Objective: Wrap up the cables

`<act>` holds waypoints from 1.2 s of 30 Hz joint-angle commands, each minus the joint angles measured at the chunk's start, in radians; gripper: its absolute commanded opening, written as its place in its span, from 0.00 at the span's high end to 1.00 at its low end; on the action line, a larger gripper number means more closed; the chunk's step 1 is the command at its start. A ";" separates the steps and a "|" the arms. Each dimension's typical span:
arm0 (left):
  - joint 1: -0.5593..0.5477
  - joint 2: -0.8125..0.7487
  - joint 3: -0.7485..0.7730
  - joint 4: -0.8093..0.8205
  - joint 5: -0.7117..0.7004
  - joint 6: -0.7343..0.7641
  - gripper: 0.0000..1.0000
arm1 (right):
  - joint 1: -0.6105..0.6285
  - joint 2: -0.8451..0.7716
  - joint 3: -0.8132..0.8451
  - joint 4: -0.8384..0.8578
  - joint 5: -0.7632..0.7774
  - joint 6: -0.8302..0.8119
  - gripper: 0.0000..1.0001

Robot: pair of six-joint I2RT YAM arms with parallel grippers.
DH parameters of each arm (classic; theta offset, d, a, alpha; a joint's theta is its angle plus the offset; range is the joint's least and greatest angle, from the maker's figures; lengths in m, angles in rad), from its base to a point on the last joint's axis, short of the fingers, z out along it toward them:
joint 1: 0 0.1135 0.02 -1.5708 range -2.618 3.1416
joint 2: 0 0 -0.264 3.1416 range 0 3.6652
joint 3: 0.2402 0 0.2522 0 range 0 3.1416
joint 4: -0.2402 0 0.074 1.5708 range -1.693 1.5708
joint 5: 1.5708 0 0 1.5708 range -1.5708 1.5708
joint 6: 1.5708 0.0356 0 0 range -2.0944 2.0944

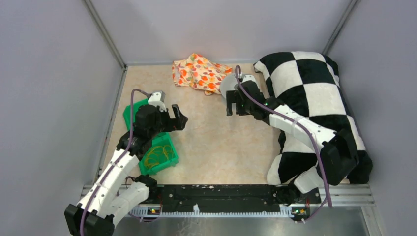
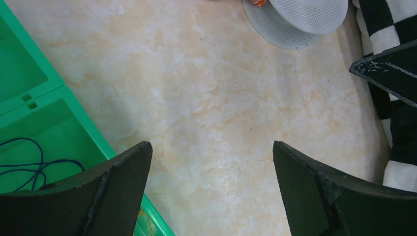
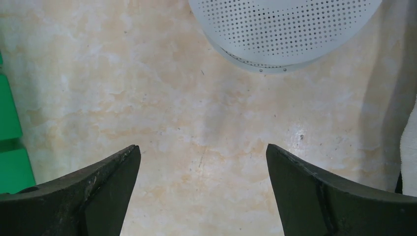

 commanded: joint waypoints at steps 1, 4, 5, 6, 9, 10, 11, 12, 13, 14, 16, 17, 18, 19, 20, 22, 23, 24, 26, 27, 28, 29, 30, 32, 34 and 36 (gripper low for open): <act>0.003 0.000 -0.003 0.021 -0.029 0.004 0.01 | 0.001 -0.051 -0.013 0.072 0.016 0.005 0.01; 0.003 0.016 0.007 0.002 -0.043 0.002 0.01 | 0.000 -0.074 -0.034 0.107 0.002 -0.015 0.01; 0.003 0.020 0.010 -0.003 -0.043 0.002 0.01 | 0.001 -0.079 -0.041 0.115 -0.001 -0.021 0.01; 0.003 0.024 0.012 -0.006 -0.044 0.003 0.01 | 0.002 -0.085 -0.048 0.123 -0.006 -0.029 0.01; 0.003 0.035 0.021 -0.016 -0.044 0.004 0.01 | 0.001 -0.103 -0.071 0.145 -0.015 -0.048 0.01; 0.003 0.038 0.028 -0.022 -0.040 0.004 0.01 | 0.001 -0.110 -0.080 0.153 -0.014 -0.054 0.01; 0.003 0.041 0.035 -0.031 -0.037 0.003 0.01 | 0.001 -0.111 -0.086 0.159 -0.008 -0.060 0.01; 0.003 0.044 0.045 -0.040 -0.034 0.000 0.01 | 0.001 -0.112 -0.087 0.163 0.001 -0.065 0.01; 0.003 0.043 0.050 -0.051 -0.029 -0.003 0.01 | 0.001 -0.105 -0.079 0.163 0.009 -0.070 0.01; 0.003 0.041 0.055 -0.060 -0.022 -0.005 0.01 | 0.000 -0.093 -0.061 0.160 0.020 -0.079 0.01; 0.003 0.032 0.059 -0.072 0.011 0.000 0.01 | -0.001 -0.050 -0.007 0.152 0.047 -0.109 0.01; 0.003 0.027 0.058 -0.076 0.028 0.000 0.01 | -0.009 -0.022 0.032 0.144 0.056 -0.120 0.01; 0.003 0.020 0.059 -0.081 0.051 -0.001 0.01 | -0.023 0.017 0.074 0.131 0.053 -0.128 0.01; 0.003 0.013 0.060 -0.085 0.078 -0.002 0.01 | -0.040 0.058 0.120 0.122 0.036 -0.130 0.01; 0.003 0.006 0.061 -0.089 0.102 -0.004 0.01 | -0.063 0.099 0.164 0.116 0.003 -0.129 0.01; 0.003 -0.018 0.065 -0.099 0.120 -0.011 0.01 | -0.107 0.200 0.257 0.099 -0.070 -0.120 0.01; 0.003 -0.030 0.066 -0.105 0.118 -0.019 0.01 | -0.124 0.244 0.303 0.077 -0.097 -0.117 0.01; 0.003 -0.045 0.065 -0.109 0.113 -0.028 0.01 | -0.137 0.293 0.375 0.055 -0.108 -0.113 0.01; 0.003 -0.076 0.060 -0.109 0.103 -0.047 0.01 | -0.158 0.384 0.469 0.014 -0.134 -0.104 0.01; 0.003 -0.093 0.055 -0.107 0.099 -0.055 0.01 | -0.168 0.425 0.512 0.000 -0.153 -0.099 0.01; 0.003 -0.105 0.052 -0.104 0.097 -0.059 0.01 | -0.177 0.463 0.548 -0.009 -0.168 -0.097 0.01; 0.003 -0.117 0.047 -0.102 0.096 -0.060 0.01 | -0.182 0.498 0.577 -0.016 -0.172 -0.097 0.01; 0.003 -0.125 0.047 -0.100 0.092 -0.060 0.01 | -0.185 0.525 0.604 -0.023 -0.167 -0.095 0.01; 0.003 -0.131 0.051 -0.112 0.077 -0.058 0.01 | -0.192 0.570 0.644 -0.032 -0.159 -0.097 0.01; 0.003 -0.125 0.060 -0.134 0.054 -0.057 0.01 | -0.195 0.606 0.674 -0.047 -0.147 -0.098 0.01; 0.003 -0.117 0.066 -0.151 0.046 -0.060 0.01 | -0.197 0.630 0.686 -0.049 -0.154 -0.107 0.01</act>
